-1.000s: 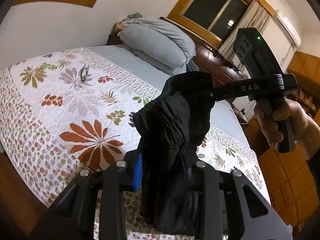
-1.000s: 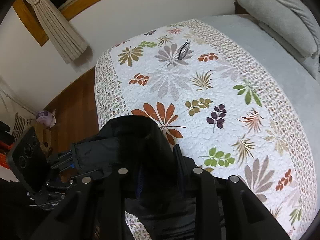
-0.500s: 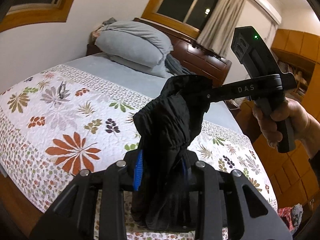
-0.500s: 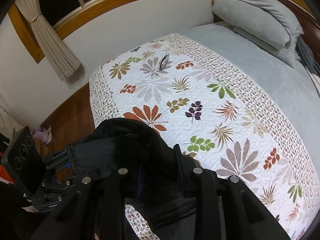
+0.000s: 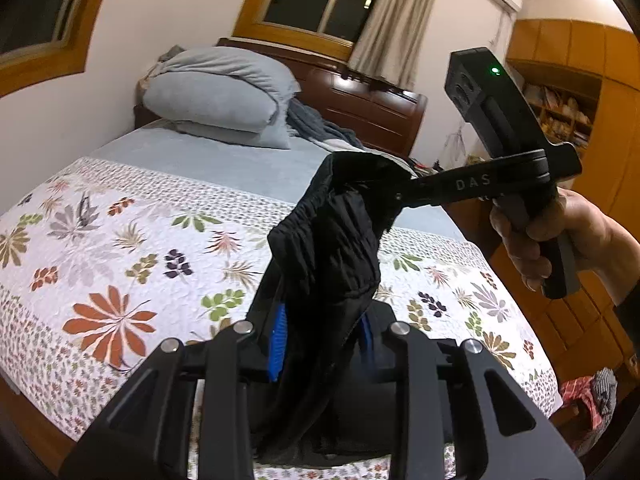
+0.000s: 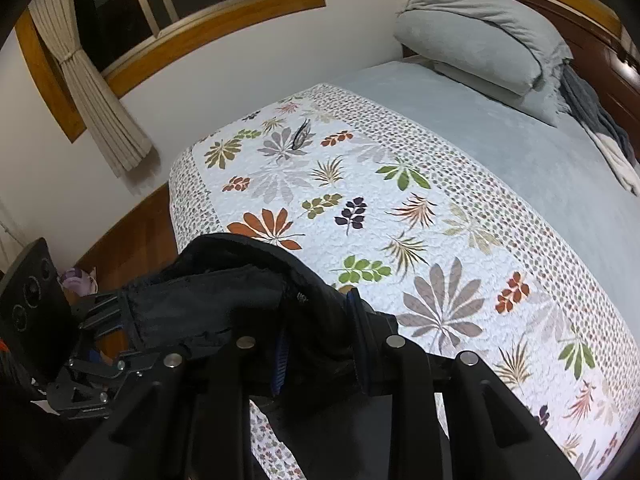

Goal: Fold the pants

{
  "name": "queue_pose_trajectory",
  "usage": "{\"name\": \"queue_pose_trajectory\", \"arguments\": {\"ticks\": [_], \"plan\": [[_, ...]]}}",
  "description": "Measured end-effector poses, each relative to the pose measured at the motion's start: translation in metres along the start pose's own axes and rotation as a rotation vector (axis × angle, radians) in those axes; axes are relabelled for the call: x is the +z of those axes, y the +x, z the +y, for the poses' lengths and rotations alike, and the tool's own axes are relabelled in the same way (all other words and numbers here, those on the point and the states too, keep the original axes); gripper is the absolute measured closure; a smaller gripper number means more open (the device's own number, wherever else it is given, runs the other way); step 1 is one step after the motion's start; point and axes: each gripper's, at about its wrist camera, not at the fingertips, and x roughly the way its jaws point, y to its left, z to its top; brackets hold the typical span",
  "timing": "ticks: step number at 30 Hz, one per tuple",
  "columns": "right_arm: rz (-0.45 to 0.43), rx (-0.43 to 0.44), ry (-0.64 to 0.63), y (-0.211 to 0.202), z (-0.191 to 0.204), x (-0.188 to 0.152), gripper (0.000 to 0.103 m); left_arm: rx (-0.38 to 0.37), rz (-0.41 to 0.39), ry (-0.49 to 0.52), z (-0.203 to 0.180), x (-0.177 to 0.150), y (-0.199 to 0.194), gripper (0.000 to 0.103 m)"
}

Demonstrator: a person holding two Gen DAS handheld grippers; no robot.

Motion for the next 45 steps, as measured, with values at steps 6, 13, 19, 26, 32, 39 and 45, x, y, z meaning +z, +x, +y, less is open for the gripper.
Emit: {"name": "queue_pose_trajectory", "arguments": {"ticks": [6,13,19,26,32,39,45], "plan": [[-0.021,0.007,0.015,-0.013,-0.025,-0.027,0.076,-0.007,0.032,0.072,-0.039,-0.009,0.017,0.075],[-0.035,0.019,0.035,-0.02,-0.049,-0.057,0.076,-0.014,0.073,0.127,-0.069,-0.025,0.035,0.076],[-0.053,0.035,0.049,-0.025,-0.063,-0.079,0.076,-0.021,0.098,0.167,-0.089,-0.036,0.046,0.076],[-0.068,0.033,0.041,-0.033,-0.076,-0.101,0.078,-0.039,0.12,0.206,-0.109,-0.046,0.056,0.076],[-0.084,0.015,-0.004,-0.04,-0.081,-0.12,0.08,-0.055,0.144,0.237,-0.126,-0.056,0.064,0.077],[-0.104,0.003,-0.017,-0.043,-0.096,-0.148,0.08,-0.078,0.188,0.282,-0.146,-0.07,0.079,0.077],[-0.11,-0.016,-0.032,-0.046,-0.108,-0.173,0.08,-0.1,0.23,0.305,-0.163,-0.084,0.094,0.077]]}}
